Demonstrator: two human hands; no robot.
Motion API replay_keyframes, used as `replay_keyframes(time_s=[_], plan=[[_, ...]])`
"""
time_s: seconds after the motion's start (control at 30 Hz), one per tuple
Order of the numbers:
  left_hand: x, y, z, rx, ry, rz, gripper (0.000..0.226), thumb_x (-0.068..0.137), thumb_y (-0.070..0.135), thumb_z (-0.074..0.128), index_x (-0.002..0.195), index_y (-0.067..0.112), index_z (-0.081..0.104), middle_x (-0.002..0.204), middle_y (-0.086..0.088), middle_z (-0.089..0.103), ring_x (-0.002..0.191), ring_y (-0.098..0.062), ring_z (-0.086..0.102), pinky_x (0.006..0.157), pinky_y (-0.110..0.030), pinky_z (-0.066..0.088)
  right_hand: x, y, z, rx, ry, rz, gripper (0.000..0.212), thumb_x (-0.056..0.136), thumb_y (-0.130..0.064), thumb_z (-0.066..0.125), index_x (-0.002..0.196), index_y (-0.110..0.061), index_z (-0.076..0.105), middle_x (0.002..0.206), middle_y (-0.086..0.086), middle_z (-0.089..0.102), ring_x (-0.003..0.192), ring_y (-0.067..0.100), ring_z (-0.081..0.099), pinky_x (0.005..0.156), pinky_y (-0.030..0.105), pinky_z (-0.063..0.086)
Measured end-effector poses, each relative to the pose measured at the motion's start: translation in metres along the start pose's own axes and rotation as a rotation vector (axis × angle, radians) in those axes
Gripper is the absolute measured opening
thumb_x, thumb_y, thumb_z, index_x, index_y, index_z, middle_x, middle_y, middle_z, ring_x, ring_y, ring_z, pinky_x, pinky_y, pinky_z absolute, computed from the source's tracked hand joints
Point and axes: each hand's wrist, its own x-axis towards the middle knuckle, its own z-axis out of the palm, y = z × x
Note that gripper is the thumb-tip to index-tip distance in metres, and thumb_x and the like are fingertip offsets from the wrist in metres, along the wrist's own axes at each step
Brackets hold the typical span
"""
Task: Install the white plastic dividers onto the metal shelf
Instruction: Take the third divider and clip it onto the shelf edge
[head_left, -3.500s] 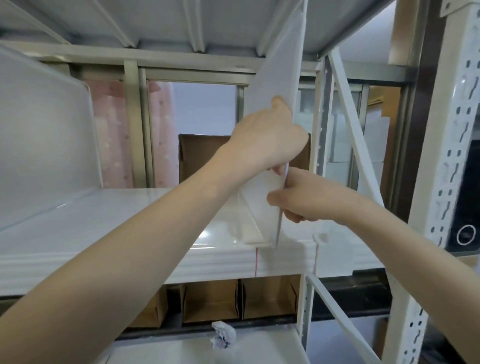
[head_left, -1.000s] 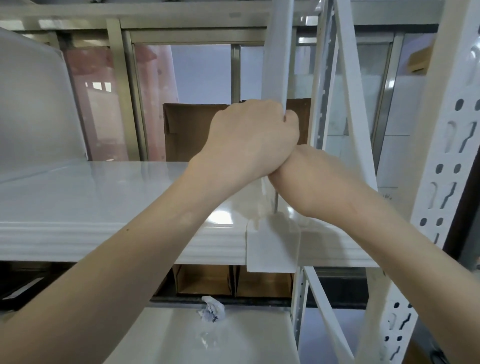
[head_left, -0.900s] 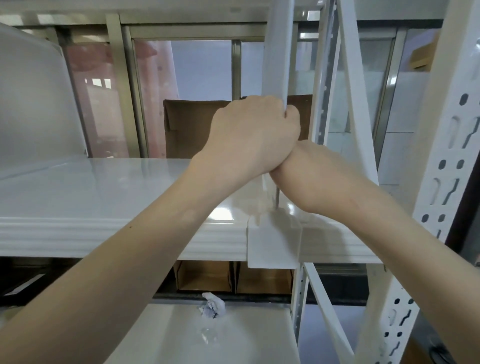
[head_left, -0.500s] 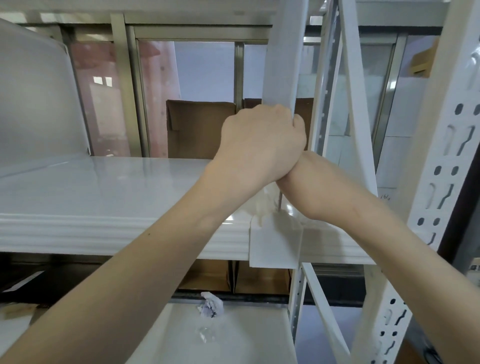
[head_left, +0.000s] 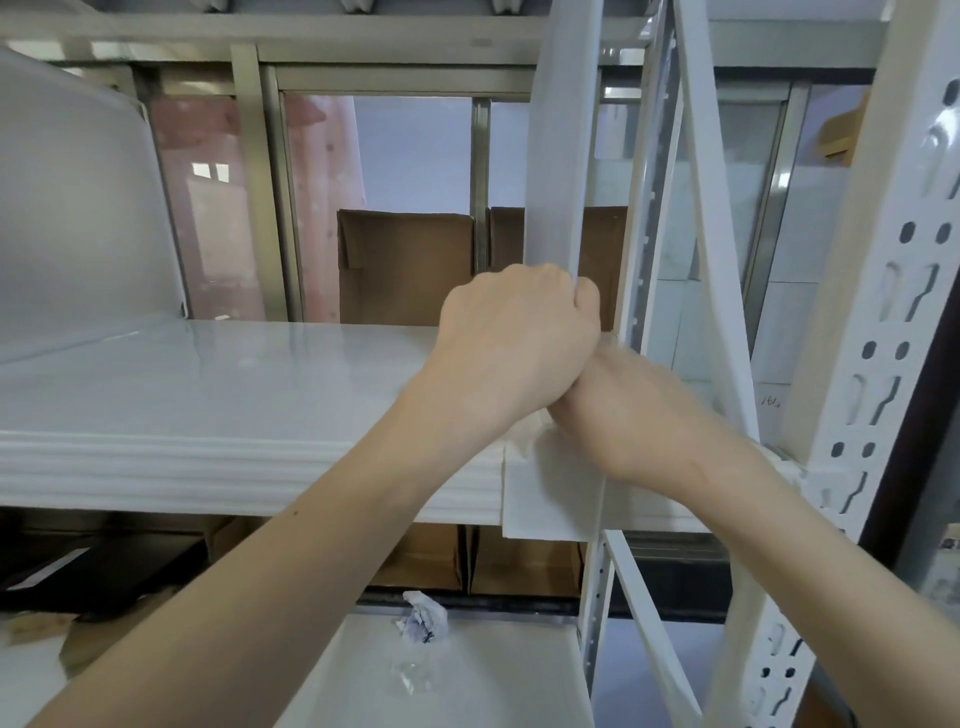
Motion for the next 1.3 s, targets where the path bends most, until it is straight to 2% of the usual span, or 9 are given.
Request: replay_keyframes(time_s=[0.27, 0.37, 0.47, 0.6, 0.7, 0.9, 1.0, 1.17, 1.3], plan=[[0.000, -0.001, -0.005, 0.050, -0.015, 0.069, 0.034, 0.091, 0.005, 0.024, 0.059, 0.015, 0.020, 0.064, -0.002, 0.028, 0.052, -0.017, 0.024, 0.045, -0.028, 0.014, 0.002, 0.003, 0.002, 0.094, -0.005, 0.037, 0.035, 0.089, -0.006, 0.031, 0.056, -0.017, 0.024, 0.054, 0.001, 0.030, 0.049, 0.016, 0.027, 0.055, 0.035, 0.029], [-0.001, -0.003, -0.005, -0.074, -0.032, 0.005, 0.037, 0.094, 0.021, 0.027, 0.058, 0.014, 0.029, 0.062, -0.002, 0.036, 0.056, -0.023, 0.035, 0.048, -0.030, 0.020, 0.002, 0.004, 0.003, 0.196, -0.002, 0.087, 0.034, 0.091, -0.016, 0.031, 0.058, -0.010, 0.035, 0.053, 0.003, 0.035, 0.049, 0.017, 0.030, 0.053, 0.035, 0.028], [-0.006, -0.013, -0.005, -0.399, -0.159, -0.065, 0.051, 0.090, 0.048, 0.040, 0.056, 0.011, 0.047, 0.061, -0.001, 0.054, 0.057, -0.017, 0.050, 0.053, -0.034, 0.041, -0.003, 0.007, 0.004, 0.354, -0.011, 0.128, 0.047, 0.092, -0.037, 0.035, 0.082, 0.003, 0.058, 0.059, 0.009, 0.043, 0.053, 0.020, 0.041, 0.056, 0.036, 0.034], [-0.026, -0.030, -0.006, -0.575, -0.195, -0.007, 0.055, 0.083, 0.065, 0.043, 0.076, 0.013, 0.061, 0.067, 0.006, 0.063, 0.067, -0.010, 0.060, 0.073, -0.035, 0.054, -0.016, 0.013, -0.002, 0.425, 0.001, 0.066, 0.034, 0.087, -0.044, 0.049, 0.088, -0.013, 0.062, 0.060, -0.002, 0.049, 0.054, 0.011, 0.046, 0.055, 0.025, 0.036], [-0.038, -0.042, -0.006, -0.626, -0.190, 0.041, 0.045, 0.082, 0.061, 0.048, 0.083, 0.021, 0.067, 0.077, 0.007, 0.070, 0.079, -0.006, 0.065, 0.078, -0.030, 0.054, -0.025, 0.020, -0.009, 0.490, -0.001, 0.024, 0.025, 0.081, -0.045, 0.057, 0.069, -0.024, 0.060, 0.063, -0.005, 0.057, 0.063, 0.015, 0.056, 0.061, 0.031, 0.047], [-0.054, -0.052, 0.005, -0.563, -0.206, 0.108, 0.024, 0.075, 0.048, 0.067, 0.084, 0.027, 0.072, 0.084, 0.013, 0.072, 0.082, 0.002, 0.063, 0.064, -0.002, 0.042, -0.034, 0.027, -0.007, 0.501, 0.012, 0.040, 0.017, 0.073, -0.039, 0.069, 0.078, -0.023, 0.071, 0.074, -0.007, 0.068, 0.074, 0.006, 0.061, 0.067, 0.021, 0.050], [-0.056, -0.050, 0.015, -0.528, -0.209, 0.076, 0.024, 0.070, 0.050, 0.072, 0.081, 0.029, 0.069, 0.081, 0.013, 0.070, 0.080, 0.001, 0.063, 0.065, -0.001, 0.042, -0.036, 0.029, -0.005, 0.542, 0.038, 0.052, 0.009, 0.072, -0.035, 0.073, 0.074, -0.027, 0.070, 0.076, -0.006, 0.070, 0.074, 0.004, 0.062, 0.066, 0.016, 0.050], [-0.057, -0.048, 0.021, -0.552, -0.160, 0.060, 0.022, 0.065, 0.047, 0.077, 0.075, 0.029, 0.068, 0.076, 0.013, 0.069, 0.076, 0.000, 0.063, 0.062, -0.003, 0.041, -0.040, 0.029, 0.001, 0.537, 0.101, 0.068, 0.011, 0.072, -0.032, 0.074, 0.079, -0.024, 0.074, 0.076, -0.009, 0.071, 0.074, 0.006, 0.065, 0.074, 0.024, 0.053], [-0.057, -0.048, 0.021, -0.586, -0.138, 0.064, 0.015, 0.067, 0.041, 0.078, 0.070, 0.031, 0.067, 0.070, 0.016, 0.067, 0.075, 0.004, 0.061, 0.058, -0.001, 0.039, -0.038, 0.028, 0.004, 0.578, 0.140, 0.088, 0.004, 0.071, -0.027, 0.075, 0.073, -0.025, 0.072, 0.070, -0.009, 0.069, 0.069, 0.001, 0.063, 0.063, 0.007, 0.047]])
